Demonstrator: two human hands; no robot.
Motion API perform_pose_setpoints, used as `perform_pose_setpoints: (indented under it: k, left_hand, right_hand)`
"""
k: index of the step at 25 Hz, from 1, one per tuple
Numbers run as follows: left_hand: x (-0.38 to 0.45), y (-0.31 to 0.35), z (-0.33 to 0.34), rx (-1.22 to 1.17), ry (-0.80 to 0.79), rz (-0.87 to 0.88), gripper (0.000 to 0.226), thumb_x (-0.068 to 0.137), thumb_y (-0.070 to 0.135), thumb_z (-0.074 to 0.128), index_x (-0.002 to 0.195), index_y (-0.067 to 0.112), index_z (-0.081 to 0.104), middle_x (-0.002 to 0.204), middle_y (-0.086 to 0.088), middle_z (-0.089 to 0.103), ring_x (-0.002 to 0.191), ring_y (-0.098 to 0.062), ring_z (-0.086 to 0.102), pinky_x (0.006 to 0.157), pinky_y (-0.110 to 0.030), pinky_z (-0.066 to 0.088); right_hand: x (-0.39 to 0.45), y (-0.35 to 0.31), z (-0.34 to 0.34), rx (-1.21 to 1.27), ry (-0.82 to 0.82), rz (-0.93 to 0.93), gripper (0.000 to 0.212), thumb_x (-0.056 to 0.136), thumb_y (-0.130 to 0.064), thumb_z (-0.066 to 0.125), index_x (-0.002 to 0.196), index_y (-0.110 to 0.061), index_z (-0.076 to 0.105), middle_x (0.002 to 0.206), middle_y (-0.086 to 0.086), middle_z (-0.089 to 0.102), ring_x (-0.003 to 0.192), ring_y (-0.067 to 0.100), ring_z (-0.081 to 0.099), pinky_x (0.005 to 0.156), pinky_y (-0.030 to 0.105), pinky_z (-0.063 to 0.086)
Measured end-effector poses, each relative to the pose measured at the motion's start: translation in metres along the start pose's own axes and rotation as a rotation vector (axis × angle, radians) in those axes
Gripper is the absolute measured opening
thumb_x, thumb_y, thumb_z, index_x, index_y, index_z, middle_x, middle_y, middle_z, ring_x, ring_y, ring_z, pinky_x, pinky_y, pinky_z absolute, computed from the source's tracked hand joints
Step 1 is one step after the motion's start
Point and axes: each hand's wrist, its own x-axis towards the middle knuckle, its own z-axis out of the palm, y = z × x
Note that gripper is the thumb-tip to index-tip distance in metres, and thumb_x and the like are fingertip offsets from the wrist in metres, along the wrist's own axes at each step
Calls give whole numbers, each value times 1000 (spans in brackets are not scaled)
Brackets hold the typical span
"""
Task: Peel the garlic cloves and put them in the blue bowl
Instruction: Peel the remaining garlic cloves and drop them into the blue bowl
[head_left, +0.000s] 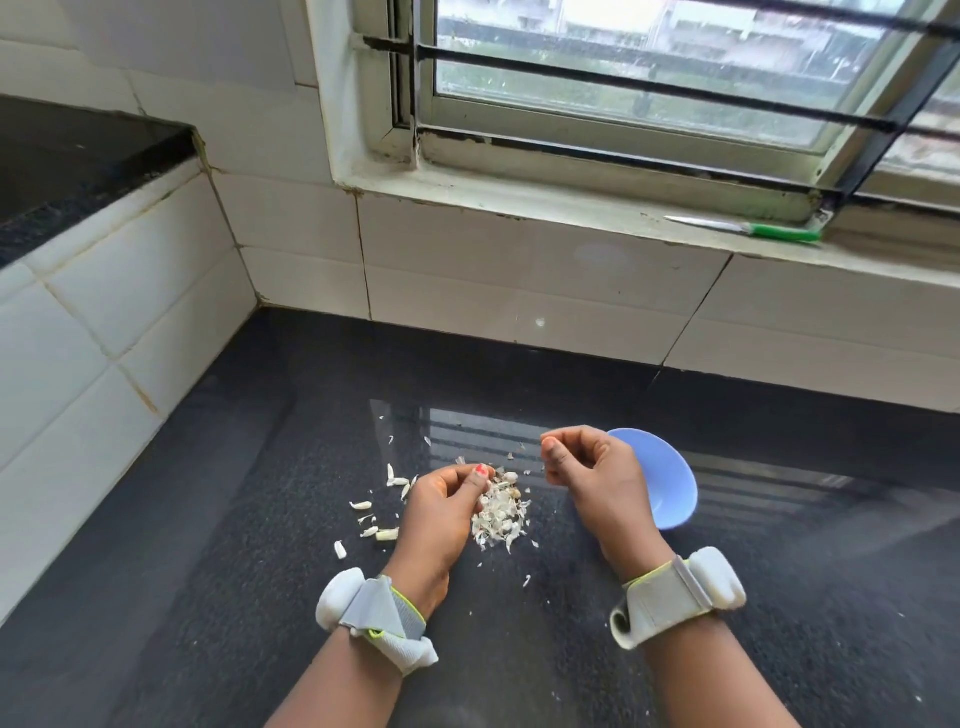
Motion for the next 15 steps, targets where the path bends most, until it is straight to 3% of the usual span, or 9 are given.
perform_pose_setpoints:
  k: [3,6,7,12,15]
  left_hand:
    - [7,3,-16,-48,115,13,13,93,17,57,92,13,69,75,3,62,64,-7,51,50,-13,38]
    - [13,10,-38,-128,226,25,13,93,17,56,88,19,68,75,5,61,63,-7,51,51,-18,36]
    - [16,11,-46,-140,259,31,13,94,17,56,89,18,68,75,5,60,63,-7,51,51,-19,36]
    - [20,11,-76,-160,390,49,15,95,18,54,94,16,69,77,6,59,64,-7,52,43,-12,39]
    - [19,6,-86,-170,418,40,15,95,17,54,93,18,69,78,6,60,65,-8,52,46,-13,40]
  right_hand:
    - [7,-3,10,-117,-42,-50,13,89,-18,70,78,-25,69,65,-3,69,63,11,65,71,37,59]
    - [16,-14,29,-275,-137,-136,9,89,-18,69,83,-24,71,64,-14,64,58,-2,58,61,10,46]
    - [19,-18,36,-336,-162,-164,6,89,-19,69,85,-23,72,66,-16,63,59,-3,57,59,7,42]
    - [36,-31,69,-420,-246,-252,10,90,-14,66,91,-20,74,76,-14,63,64,-5,54,61,1,39]
    - [39,-32,84,-468,-292,-285,16,89,-7,63,93,-18,74,81,-10,64,68,-1,54,63,1,37]
